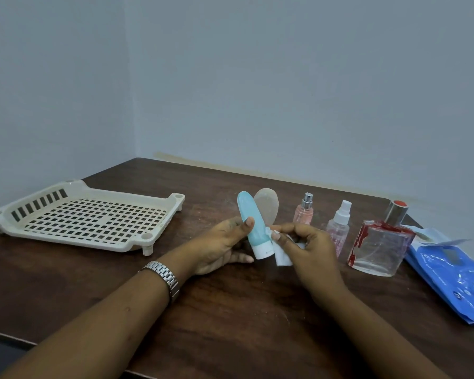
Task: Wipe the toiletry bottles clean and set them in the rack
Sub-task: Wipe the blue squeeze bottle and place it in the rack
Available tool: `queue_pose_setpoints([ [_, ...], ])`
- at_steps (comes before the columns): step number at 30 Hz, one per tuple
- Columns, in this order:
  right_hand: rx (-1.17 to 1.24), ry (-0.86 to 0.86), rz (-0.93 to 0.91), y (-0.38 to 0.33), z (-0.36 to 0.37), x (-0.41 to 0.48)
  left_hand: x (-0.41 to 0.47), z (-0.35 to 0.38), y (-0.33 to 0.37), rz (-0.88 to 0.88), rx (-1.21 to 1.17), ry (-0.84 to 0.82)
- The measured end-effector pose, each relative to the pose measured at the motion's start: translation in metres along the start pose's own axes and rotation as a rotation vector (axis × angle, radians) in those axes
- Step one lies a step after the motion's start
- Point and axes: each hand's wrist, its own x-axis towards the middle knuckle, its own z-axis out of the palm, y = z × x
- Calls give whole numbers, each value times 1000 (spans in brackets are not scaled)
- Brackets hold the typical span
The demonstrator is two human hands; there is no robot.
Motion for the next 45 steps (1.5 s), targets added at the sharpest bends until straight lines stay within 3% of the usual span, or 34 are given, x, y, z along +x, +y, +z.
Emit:
queue_pose_setpoints([
  [15, -243, -62, -114, 1, -4, -3, 2, -2, 3, -83, 38, -33],
  [20, -242, -69, -73, 5, -6, 1, 6, -7, 0, -26, 141, -34],
  [30, -285, -151, -178, -5, -6, -7, 2, -11, 7, 45, 312, -30],
  [36, -281, -56, -178, -8, 1, -4, 3, -13, 7, 40, 321, -27],
  [41, -312, -133, -250, -13, 4, -15, 2, -12, 6, 37, 315, -35],
  [45, -307, -61, -215, -11, 2, -7, 3, -13, 6, 34, 307, -20],
])
